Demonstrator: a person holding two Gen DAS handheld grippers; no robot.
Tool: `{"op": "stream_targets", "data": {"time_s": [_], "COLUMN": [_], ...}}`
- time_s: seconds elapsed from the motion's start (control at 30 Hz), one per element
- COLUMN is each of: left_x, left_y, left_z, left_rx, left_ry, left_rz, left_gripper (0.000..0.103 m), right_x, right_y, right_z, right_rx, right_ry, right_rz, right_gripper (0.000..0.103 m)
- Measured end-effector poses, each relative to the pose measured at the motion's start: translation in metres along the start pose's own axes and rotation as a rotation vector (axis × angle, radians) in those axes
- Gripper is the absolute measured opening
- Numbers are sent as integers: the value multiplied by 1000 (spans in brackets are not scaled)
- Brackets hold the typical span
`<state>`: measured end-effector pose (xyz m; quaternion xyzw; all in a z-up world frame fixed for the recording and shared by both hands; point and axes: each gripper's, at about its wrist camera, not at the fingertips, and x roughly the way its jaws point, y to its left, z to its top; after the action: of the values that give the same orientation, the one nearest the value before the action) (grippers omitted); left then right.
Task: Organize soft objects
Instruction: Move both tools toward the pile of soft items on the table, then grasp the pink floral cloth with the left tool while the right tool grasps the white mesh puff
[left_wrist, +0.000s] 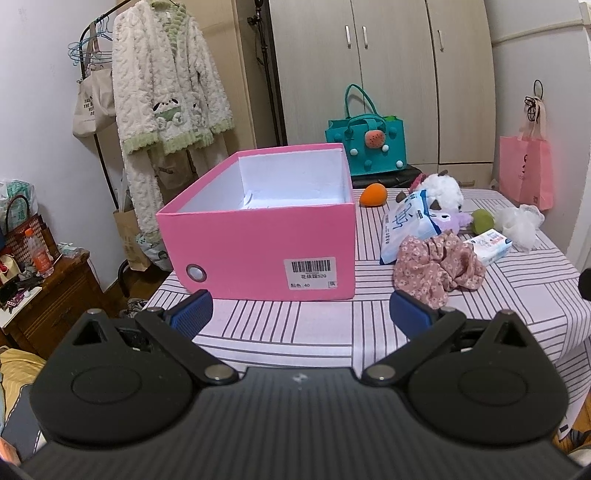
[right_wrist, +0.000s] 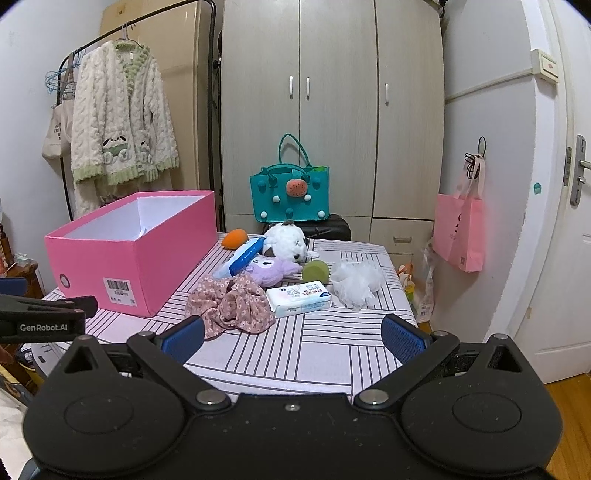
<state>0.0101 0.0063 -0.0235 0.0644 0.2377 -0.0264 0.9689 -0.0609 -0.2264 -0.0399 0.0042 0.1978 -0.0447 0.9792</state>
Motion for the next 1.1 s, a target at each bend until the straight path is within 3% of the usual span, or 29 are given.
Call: {"op": "stream_targets", "data": {"time_s": [0.63, 0.93, 1.1], "left_x": [4, 5, 23], "left_y": [-7, -27, -51], "left_z": [10, 30, 39], "left_rx": [35, 70, 97], "left_ry": [-19, -114, -94], "left_rz": [-36, -159, -223], "left_gripper": [103, 103, 103], "right_x": [10, 31, 62], "right_y": [-8, -38, -66], "right_z": [13, 16, 19], "right_rx": [-47, -55, -25], "right_ry": [-21, -129, -91], "right_rz": [6, 85, 86], "right_gripper": [103, 103, 103]}}
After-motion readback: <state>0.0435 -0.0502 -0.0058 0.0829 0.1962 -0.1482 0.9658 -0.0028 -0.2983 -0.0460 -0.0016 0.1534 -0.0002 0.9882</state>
